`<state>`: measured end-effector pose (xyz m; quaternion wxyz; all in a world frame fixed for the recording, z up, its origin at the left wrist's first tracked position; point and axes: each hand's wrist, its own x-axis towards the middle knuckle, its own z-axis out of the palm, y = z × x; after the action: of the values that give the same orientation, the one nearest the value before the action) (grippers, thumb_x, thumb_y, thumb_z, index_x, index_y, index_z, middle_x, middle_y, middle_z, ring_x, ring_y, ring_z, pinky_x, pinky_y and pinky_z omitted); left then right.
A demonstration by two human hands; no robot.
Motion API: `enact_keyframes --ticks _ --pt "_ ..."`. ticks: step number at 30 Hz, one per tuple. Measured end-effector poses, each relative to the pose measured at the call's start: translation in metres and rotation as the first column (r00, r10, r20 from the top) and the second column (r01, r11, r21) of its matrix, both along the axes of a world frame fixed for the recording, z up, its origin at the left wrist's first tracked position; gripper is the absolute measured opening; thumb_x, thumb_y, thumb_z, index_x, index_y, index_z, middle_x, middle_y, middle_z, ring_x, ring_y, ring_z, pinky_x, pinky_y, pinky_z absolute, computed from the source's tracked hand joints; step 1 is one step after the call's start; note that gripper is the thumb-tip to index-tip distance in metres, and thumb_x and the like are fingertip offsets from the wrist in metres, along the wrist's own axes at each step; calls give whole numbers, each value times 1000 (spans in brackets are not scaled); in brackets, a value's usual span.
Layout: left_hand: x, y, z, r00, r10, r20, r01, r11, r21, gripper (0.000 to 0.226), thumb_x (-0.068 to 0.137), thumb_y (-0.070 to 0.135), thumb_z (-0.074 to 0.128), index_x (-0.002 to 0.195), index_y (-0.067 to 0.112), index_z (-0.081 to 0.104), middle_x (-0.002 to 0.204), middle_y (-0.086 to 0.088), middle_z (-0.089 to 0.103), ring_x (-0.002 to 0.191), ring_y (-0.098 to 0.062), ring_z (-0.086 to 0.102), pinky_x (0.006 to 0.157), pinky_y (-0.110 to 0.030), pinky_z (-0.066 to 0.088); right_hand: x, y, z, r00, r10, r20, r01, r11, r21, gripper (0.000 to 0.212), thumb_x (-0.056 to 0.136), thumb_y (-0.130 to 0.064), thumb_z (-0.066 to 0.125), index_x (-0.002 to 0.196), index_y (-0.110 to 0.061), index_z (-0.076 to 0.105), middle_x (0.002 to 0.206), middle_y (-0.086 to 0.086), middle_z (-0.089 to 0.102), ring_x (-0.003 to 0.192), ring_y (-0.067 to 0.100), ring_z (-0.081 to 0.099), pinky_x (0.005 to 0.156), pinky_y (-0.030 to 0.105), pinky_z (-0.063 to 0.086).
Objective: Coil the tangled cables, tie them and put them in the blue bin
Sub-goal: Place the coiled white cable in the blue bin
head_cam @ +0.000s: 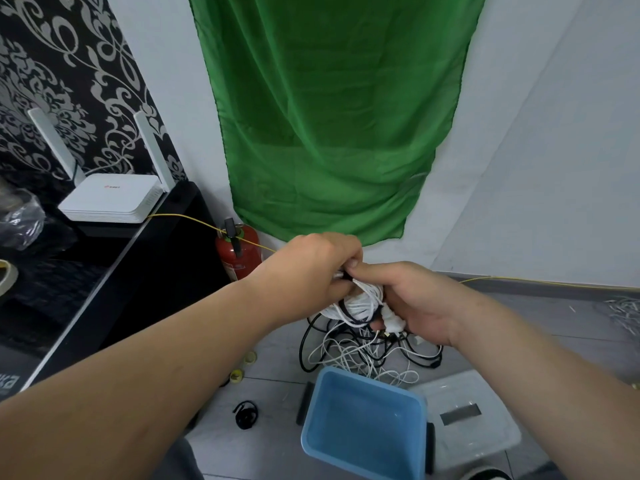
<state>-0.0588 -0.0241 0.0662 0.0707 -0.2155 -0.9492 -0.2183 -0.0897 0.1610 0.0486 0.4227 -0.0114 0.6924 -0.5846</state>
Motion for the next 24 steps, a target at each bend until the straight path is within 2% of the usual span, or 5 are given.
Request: enact_keyframes --ticks 5,8,15,20,24 --pt "-2 1 -2 1000 -18 -18 18 999 39 16 81 16 74 94 21 66 87 6 61 78 -15 59 69 -37 50 0 5 0 997 -61 -56 57 997 -61 58 69 -49 86 111 -11 79 115 13 76 94 19 65 79 35 48" --pt "-2 1 -5 1000 -5 3 5 998 61 16 82 17 75 96 22 68 90 5 57 78 -17 58 69 -39 52 1 5 4 989 -121 -85 114 991 -76 41 75 -38 81 108 -14 79 103 6 79 77 5 66 68 25 43" --pt "-1 0 -7 1000 -1 7 1 997 71 12 86 15 71 96 20 66 93 6 57 78 -13 57 69 -34 49 -1 4 -1 975 -213 -60 211 977 -30 49 61 -41 92 93 -13 68 68 5 59 49 12 48 50 29 28" --pt "1 1 -7 999 -15 -32 17 999 43 14 85 14 72 96 19 65 94 7 56 73 -8 51 63 -26 41 -1 7 2 990 -134 -33 131 988 -77 75 50 -48 99 102 2 75 101 27 68 87 31 53 78 44 34" --pt "3 1 -5 999 -37 -39 39 998 39 19 82 10 73 96 20 64 92 8 52 69 -7 44 61 -24 33 -4 11 3 998 -62 -7 61 994 -88 68 64 -40 92 114 2 74 124 31 66 103 34 62 91 48 46"
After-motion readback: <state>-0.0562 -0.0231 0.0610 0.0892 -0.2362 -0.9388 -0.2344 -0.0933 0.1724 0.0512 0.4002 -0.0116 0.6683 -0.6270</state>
